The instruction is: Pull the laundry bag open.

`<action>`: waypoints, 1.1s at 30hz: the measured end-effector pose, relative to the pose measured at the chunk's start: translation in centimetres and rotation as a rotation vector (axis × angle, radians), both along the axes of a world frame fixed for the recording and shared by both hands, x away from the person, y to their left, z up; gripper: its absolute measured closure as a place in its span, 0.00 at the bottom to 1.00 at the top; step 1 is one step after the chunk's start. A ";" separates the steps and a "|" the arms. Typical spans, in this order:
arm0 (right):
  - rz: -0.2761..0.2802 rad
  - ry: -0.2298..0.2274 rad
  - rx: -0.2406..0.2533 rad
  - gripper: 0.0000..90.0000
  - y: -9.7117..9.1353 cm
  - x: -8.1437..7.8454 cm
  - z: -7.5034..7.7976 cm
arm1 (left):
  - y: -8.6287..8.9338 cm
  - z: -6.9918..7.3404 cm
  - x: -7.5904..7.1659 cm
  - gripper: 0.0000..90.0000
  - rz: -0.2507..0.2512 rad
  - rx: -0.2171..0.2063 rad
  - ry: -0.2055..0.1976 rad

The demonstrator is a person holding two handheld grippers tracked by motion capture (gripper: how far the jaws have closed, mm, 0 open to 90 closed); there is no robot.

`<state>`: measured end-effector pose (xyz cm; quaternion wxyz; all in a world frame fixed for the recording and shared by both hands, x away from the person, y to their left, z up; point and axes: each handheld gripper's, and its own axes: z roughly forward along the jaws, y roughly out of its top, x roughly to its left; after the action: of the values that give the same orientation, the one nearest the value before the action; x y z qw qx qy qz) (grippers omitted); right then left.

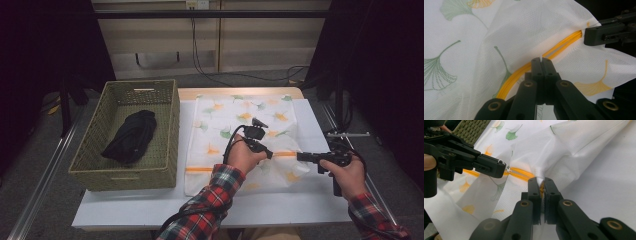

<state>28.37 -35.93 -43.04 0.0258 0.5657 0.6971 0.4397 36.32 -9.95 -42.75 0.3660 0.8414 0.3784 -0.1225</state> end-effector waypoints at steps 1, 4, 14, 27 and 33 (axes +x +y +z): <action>0.001 -0.001 -0.001 0.96 0.0 0.0 0.0 | 0.0 0.0 0.0 1.00 -0.005 0.000 0.004; 0.000 0.004 -0.005 0.96 0.1 -0.1 0.0 | 0.1 0.0 0.0 1.00 0.001 -0.005 0.007; 0.000 0.004 -0.018 0.96 0.1 -0.3 -0.1 | 0.7 -0.4 0.0 1.00 0.010 0.026 0.004; -0.011 0.004 -0.022 0.96 -0.1 -0.5 0.0 | 2.0 -0.2 0.3 1.00 0.021 0.041 0.005; -0.008 0.006 -0.018 0.96 0.0 -0.4 0.0 | 2.3 -0.1 0.5 1.00 0.019 0.041 0.008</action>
<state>27.97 -35.93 -43.07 0.0304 0.5695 0.6991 0.4313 36.77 -7.63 -42.89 0.3484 0.8445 0.3902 -0.1144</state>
